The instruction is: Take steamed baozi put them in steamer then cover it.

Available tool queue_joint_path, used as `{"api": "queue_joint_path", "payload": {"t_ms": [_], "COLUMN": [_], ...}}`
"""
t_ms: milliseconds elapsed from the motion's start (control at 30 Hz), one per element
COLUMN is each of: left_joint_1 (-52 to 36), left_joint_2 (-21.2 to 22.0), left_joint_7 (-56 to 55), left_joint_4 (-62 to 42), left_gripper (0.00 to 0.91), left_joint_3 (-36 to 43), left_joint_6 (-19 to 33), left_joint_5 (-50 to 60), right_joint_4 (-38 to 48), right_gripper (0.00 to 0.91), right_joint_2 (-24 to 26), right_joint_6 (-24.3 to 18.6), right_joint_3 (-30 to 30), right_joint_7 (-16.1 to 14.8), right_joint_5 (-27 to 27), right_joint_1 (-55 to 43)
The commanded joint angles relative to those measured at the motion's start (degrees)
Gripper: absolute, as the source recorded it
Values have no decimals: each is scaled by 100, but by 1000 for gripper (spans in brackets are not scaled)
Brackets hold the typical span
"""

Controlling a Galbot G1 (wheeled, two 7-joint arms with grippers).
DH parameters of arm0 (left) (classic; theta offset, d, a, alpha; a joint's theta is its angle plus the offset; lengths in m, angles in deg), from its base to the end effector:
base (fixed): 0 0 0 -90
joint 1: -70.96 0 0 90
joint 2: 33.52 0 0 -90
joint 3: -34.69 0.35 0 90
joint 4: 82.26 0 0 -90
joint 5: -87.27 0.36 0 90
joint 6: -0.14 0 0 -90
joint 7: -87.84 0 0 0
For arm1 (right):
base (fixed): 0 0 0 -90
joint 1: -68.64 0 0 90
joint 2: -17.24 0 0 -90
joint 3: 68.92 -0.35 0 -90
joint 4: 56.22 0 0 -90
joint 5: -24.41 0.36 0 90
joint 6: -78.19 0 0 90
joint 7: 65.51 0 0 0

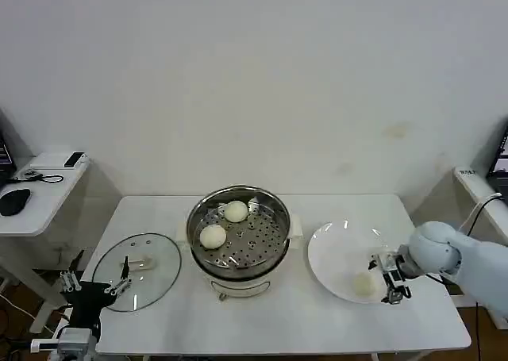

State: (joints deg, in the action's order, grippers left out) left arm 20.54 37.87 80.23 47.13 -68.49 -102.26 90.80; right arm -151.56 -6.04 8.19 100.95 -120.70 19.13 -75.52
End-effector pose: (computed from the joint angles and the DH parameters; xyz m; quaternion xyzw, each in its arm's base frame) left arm 0.1483 0.0989 -0.2458 0.0747 -0.9672 -0.2316 0.0727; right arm 0.4011 -0.1513 -0.2119 0.4976 -0.5256 0.5608 0.4021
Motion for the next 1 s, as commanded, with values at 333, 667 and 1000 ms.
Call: {"api": "queue_joint_path", "payload": {"t_ms": [333, 667, 1000], "left_joint_1": [-19, -31, -17], "left_joint_2": [-8, -5, 2], "left_joint_7": [1, -3, -8], "left_joint_4": [-41, -39, -26], "left_gripper": [907, 907, 907], "left_joint_3": [-27, -33, -48], "left_joint_6": [3, 11, 12], "left_joint_5": [9, 7, 7], "right_joint_4": [478, 640, 636], "right_gripper": [806, 736, 635], "right_joint_2": [-404, -537, -555], "right_joint_6": [150, 238, 349], "right_joint_3": [-228, -212, -199], "right_joint_7": [42, 15, -45], "right_joint_5": [31, 53, 122], "right_joint_1": [267, 269, 208]}}
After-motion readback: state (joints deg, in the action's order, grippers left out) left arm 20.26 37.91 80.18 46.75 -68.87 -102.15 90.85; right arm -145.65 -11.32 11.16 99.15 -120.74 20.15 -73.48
